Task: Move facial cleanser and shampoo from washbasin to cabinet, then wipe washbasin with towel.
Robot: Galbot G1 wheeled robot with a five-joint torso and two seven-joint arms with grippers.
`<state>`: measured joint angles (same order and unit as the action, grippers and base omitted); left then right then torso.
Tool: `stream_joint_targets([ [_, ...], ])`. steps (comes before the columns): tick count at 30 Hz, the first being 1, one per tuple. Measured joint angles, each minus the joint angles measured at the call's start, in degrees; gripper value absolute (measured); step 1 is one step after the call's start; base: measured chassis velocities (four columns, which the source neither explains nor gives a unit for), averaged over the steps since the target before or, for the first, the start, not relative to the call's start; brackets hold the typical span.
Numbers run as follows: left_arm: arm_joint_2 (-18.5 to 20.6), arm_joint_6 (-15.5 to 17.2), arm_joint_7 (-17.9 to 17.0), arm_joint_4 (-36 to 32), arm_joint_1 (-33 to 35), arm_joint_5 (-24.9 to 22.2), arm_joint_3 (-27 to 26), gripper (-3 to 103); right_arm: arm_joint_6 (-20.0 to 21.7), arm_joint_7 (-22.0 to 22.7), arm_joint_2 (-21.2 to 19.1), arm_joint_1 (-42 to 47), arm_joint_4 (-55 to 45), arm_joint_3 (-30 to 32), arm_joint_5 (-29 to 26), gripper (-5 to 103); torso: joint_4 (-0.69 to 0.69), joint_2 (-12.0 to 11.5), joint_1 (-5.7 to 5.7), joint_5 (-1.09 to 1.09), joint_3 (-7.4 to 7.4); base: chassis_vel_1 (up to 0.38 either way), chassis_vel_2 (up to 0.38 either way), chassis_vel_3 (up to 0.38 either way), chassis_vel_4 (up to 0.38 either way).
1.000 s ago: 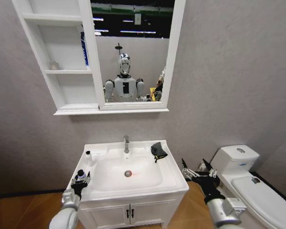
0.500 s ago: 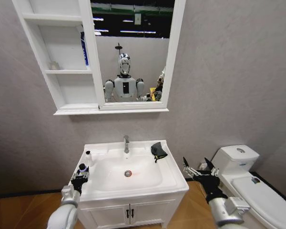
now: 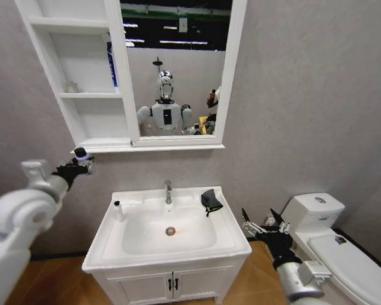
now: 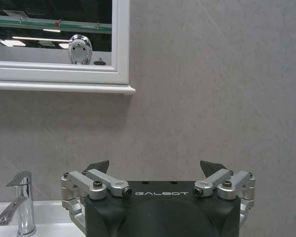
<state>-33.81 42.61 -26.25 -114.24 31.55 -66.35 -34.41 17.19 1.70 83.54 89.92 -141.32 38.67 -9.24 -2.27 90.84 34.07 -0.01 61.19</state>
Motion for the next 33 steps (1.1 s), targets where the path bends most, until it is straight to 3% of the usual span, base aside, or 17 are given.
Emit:
stream_joint_targets([
  [1, 0.0, 0.0, 0.0, 0.0, 0.0, 0.0, 0.0, 43, 0.0, 0.0, 0.0, 0.0, 0.0, 0.0, 0.0, 100, 0.0, 0.0, 0.0, 0.0, 0.0, 0.0, 0.0, 0.0, 0.0],
  [4, 2.2, 0.0, 1.6, 7.5, -12.5, -3.7, 9.1, 43, 0.1, 0.0, -0.1, -0.1, 0.1, -0.6, 0.5, 100, -0.02, 0.0, 0.0, 0.01, 0.0, 0.0, 0.0, 0.0, 0.0],
  [5, 2.2, 0.0, 1.6, 7.5, -12.5, -3.7, 9.1, 43, 0.1, 0.0, -0.1, -0.1, 0.1, -0.6, 0.5, 100, -0.02, 0.0, 0.0, 0.01, 0.0, 0.0, 0.0, 0.0, 0.0],
  [6, 2.2, 0.1, 2.2, 10.8, -17.1, -4.3, 12.7, 43, 0.1, -0.1, -0.2, 0.1, 0.2, -0.6, 0.6, 100, -0.02, 0.0, 0.0, 0.01, 0.01, 0.0, 0.0, 0.0, 0.0],
  [10, 0.5, 0.0, 3.9, 17.6, -25.4, -3.8, 19.3, 43, -0.1, -0.1, -0.3, 0.6, 0.6, 0.0, 0.6, 100, -0.02, 0.0, 0.0, 0.01, 0.0, 0.0, 0.0, 0.0, 0.0],
  [12, -1.3, 0.0, 5.8, 22.1, -30.0, -0.8, 23.1, 43, -0.3, -0.2, -0.4, 0.7, 0.8, 0.3, 0.6, 100, -0.03, 0.0, 0.0, 0.0, 0.01, 0.0, 0.0, 0.0, 0.0],
  [13, -1.3, 0.0, 5.8, 22.1, -30.0, -0.8, 23.1, 43, -0.3, -0.2, -0.4, 0.7, 0.8, 0.3, 0.6, 100, -0.03, 0.0, 0.0, 0.0, 0.01, 0.0, 0.0, 0.0, 0.0],
  [15, -3.7, -0.2, 8.2, 26.7, -33.5, 4.3, 25.4, 43, -0.4, -0.2, -0.2, 0.6, 0.8, 0.3, 0.6, 100, -0.02, 0.0, 0.0, 0.02, 0.0, 0.0, 0.0, 0.0, 0.0],
  [25, -8.3, -0.3, 12.9, 35.8, -38.1, 10.6, 28.7, 43, -2.0, -0.1, 0.8, 1.7, 1.6, 0.2, 1.1, 100, 0.0, 0.0, 0.0, 0.01, 0.0, 0.0, 0.0, 0.0, 0.0],
  [33, -12.3, -0.4, 12.9, 40.0, -39.1, 13.0, 30.3, 43, -2.1, -0.1, 1.0, 1.5, 1.9, 0.0, 1.3, 100, -0.05, 0.0, 0.0, 0.01, 0.0, 0.0, 0.0, 0.0, 0.0],
])
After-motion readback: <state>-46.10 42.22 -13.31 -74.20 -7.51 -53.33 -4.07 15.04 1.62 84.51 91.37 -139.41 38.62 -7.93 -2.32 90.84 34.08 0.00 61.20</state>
